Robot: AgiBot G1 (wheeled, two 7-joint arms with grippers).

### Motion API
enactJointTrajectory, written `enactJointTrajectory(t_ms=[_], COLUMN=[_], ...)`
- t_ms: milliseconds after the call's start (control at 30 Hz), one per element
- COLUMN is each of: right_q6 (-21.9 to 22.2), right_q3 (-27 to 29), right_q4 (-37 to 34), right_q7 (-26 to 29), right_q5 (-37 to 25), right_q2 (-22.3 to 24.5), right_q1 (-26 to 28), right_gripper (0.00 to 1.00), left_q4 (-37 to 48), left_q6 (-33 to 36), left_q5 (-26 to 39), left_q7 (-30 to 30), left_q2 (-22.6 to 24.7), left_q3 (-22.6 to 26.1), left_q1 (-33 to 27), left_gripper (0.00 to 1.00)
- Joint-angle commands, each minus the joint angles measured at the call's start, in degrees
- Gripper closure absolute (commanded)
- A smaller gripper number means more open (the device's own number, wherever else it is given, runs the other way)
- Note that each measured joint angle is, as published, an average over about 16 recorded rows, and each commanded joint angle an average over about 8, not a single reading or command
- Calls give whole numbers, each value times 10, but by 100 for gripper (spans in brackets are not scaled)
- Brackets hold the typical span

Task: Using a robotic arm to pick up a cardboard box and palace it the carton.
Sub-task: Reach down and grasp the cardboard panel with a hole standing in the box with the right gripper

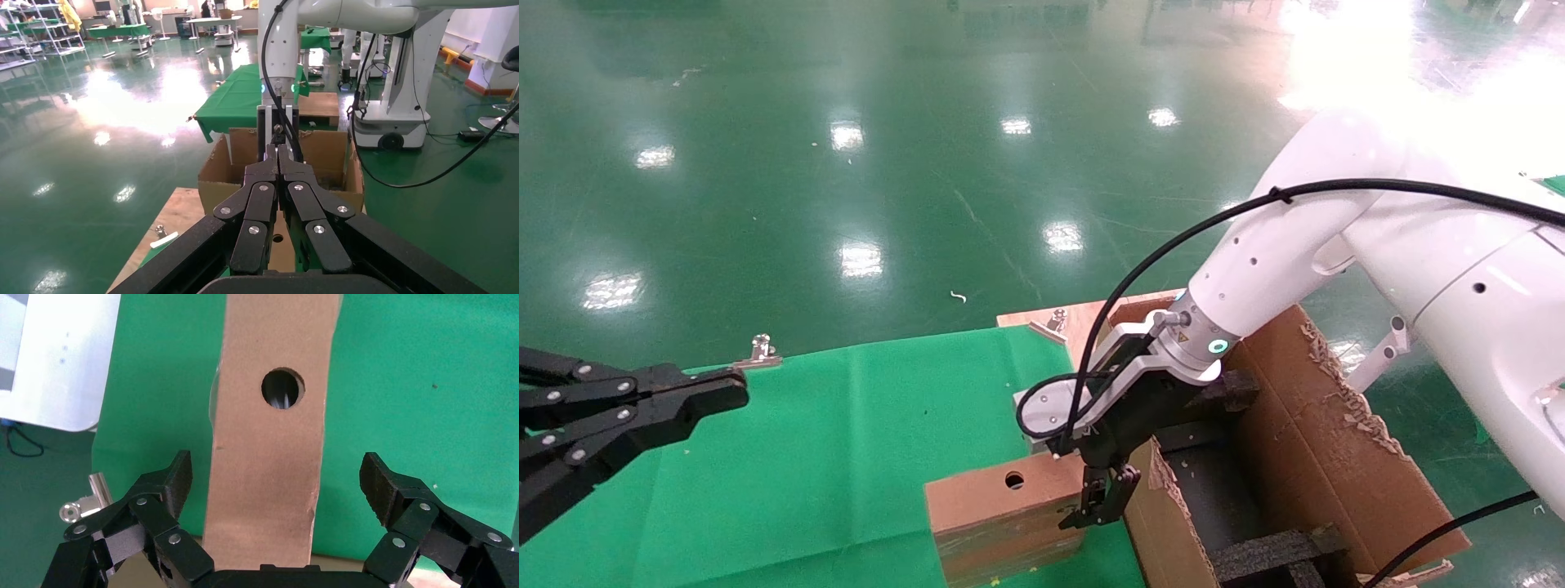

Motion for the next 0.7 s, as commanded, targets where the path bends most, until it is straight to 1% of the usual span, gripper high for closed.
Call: enactJointTrajectory(t_ms=[33, 133, 167, 200, 700], right_q6=[1, 1, 1, 1, 1], right_q3=[-9, -14, -15, -16, -10], right_q4=[-8, -13, -14, -15, -10], right_q7=[-8, -11, -12, -12, -10], right_q5=[-1, 0, 0, 1, 1], right_q2=[-6, -10, -11, -12, -7], right_q1=[4, 7, 8, 9, 5], right_gripper=[47, 84, 94, 100, 100], left_q4=[0, 0, 0, 0, 0], left_q6=[0, 0, 0, 0, 0], left_q5=[0, 0, 0, 0, 0], left_q7=[0, 0, 0, 0, 0], left_q2=[0, 0, 0, 0, 0], left_q3=[0, 0, 0, 0, 0], left_q1=[0, 0, 0, 0, 0], left_gripper=[0, 0, 0, 0, 0])
